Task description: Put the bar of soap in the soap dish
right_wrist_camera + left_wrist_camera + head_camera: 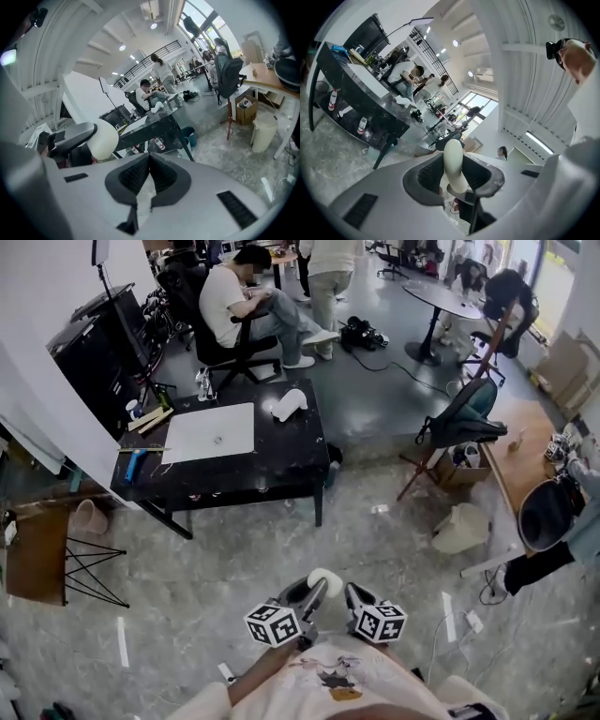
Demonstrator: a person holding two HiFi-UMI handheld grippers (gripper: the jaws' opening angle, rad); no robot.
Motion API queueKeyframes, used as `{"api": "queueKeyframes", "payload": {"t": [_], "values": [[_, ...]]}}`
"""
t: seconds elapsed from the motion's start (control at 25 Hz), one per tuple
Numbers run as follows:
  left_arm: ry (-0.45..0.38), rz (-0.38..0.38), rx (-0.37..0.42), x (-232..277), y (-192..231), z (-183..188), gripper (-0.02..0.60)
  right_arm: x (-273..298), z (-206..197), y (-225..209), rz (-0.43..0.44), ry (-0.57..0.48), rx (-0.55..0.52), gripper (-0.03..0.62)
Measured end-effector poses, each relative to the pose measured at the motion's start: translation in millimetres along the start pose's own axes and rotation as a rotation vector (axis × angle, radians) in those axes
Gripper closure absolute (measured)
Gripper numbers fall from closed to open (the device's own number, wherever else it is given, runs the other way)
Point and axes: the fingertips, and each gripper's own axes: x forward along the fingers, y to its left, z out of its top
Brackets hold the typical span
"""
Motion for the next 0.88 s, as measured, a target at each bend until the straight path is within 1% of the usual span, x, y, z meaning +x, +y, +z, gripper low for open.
{"api": "queueKeyframes", "payload": {"t": [0.08, 0.2, 0.36, 0.48, 0.56, 0.64, 0.76, 0.88], "values": [[-0.010, -0.026, 0.009, 4.1, 7.9, 22.5, 0.456, 14.4, 17.2, 6.9, -0.022, -0.023, -0.025, 0.588], [-0.012, -0.049, 0.012, 7.6, 27.7, 50.1, 0.456, 44.0, 35.2, 12.2, -0.056, -0.037, -0.023, 0.588], [-0.029, -0.034, 0.001, 5.6, 68.4, 83.4, 0.456, 88.3, 47.6, 24.7, -0.070, -0.019, -0.023, 0.588], [-0.060, -0.020, 0.004, -0.8, 96.3, 109.8, 0.456, 118.4, 56.9, 40.2, -0.060, -0.021, -0.040, 0.588], [-0.072, -0.025, -0.001, -4.0, 111.1, 124.0, 0.456, 137.0, 59.7, 51.6, -0.049, -0.017, -0.049, 0.588], [-0.064, -0.038, -0.020, -4.5, 125.6, 131.5, 0.456, 153.5, 59.3, 61.6, -0.040, -0.003, -0.055, 0.588], [-0.043, -0.034, -0.039, -6.4, 144.8, 135.3, 0.456, 169.9, 58.1, 72.2, -0.031, 0.008, -0.055, 0.588], [-0.036, -0.043, -0.062, -6.8, 152.7, 138.2, 0.456, 175.8, 62.4, 73.4, -0.041, 0.000, -0.038, 0.588]]}}
